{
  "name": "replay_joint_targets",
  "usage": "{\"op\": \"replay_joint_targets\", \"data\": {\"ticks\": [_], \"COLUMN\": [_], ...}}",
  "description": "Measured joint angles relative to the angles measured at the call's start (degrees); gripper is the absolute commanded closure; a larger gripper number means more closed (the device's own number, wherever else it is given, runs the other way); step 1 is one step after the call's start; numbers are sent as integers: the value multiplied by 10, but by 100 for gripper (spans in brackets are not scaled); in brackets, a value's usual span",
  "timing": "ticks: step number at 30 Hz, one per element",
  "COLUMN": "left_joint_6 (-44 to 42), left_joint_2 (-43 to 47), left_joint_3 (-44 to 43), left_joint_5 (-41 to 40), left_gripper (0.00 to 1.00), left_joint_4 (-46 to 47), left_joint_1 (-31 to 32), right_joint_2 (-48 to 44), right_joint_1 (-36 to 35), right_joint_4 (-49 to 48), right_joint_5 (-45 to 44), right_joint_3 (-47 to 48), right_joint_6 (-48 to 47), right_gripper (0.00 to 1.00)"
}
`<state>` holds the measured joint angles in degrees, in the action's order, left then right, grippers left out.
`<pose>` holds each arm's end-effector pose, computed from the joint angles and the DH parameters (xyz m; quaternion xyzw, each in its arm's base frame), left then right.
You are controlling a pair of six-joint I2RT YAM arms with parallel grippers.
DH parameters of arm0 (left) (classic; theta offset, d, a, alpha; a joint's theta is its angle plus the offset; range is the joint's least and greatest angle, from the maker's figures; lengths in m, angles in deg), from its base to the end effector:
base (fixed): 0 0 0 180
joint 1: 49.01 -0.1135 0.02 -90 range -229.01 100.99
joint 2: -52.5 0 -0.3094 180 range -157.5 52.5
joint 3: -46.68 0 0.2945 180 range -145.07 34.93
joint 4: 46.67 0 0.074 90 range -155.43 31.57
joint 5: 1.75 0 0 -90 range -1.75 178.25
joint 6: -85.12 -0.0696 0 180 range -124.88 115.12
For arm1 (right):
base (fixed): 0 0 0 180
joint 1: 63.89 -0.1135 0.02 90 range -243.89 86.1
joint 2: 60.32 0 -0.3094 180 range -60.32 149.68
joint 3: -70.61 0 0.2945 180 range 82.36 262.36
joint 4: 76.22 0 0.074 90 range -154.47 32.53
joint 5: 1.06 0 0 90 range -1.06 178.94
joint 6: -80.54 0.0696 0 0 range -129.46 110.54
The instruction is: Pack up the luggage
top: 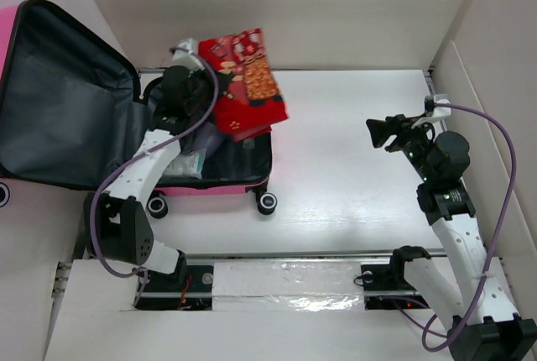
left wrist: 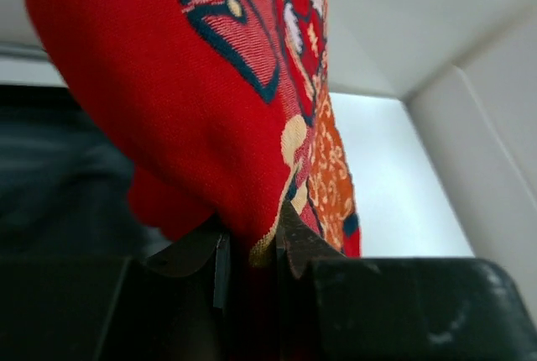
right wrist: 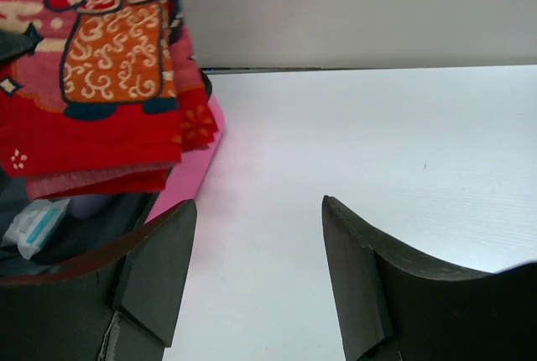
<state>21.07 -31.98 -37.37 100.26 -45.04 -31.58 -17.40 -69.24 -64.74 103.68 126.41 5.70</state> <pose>0.4028 -0.1417 0.4222 0.0229 0.6995 -0.3306 0.6332 0.2192 0.0383 0.3933 -0.0322 0.6980 0.2145 0.6825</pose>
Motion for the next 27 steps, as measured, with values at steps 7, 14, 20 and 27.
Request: {"op": "replay_joint_targets", "data": {"ticks": [7, 14, 20, 27], "left_joint_6": [45, 80, 71, 59], "left_joint_2": [-41, -20, 74, 361], "left_joint_3": [171, 207, 208, 233], "left_joint_5": [10, -18, -78, -182], "left_gripper": [100, 38, 48, 100], "left_joint_4": [21, 1, -90, -174], "left_joint_1": [-156, -194, -194, -174], "right_joint_2": [0, -1, 2, 18], "right_joint_1": [-5, -19, -34, -45], "right_joint_4": [1, 3, 3, 1], "right_joint_5": [0, 8, 16, 32], "right_joint_3": [0, 0, 0, 0], "right_joint_6": [-4, -9, -17, -22], "right_gripper": [33, 24, 43, 99]}}
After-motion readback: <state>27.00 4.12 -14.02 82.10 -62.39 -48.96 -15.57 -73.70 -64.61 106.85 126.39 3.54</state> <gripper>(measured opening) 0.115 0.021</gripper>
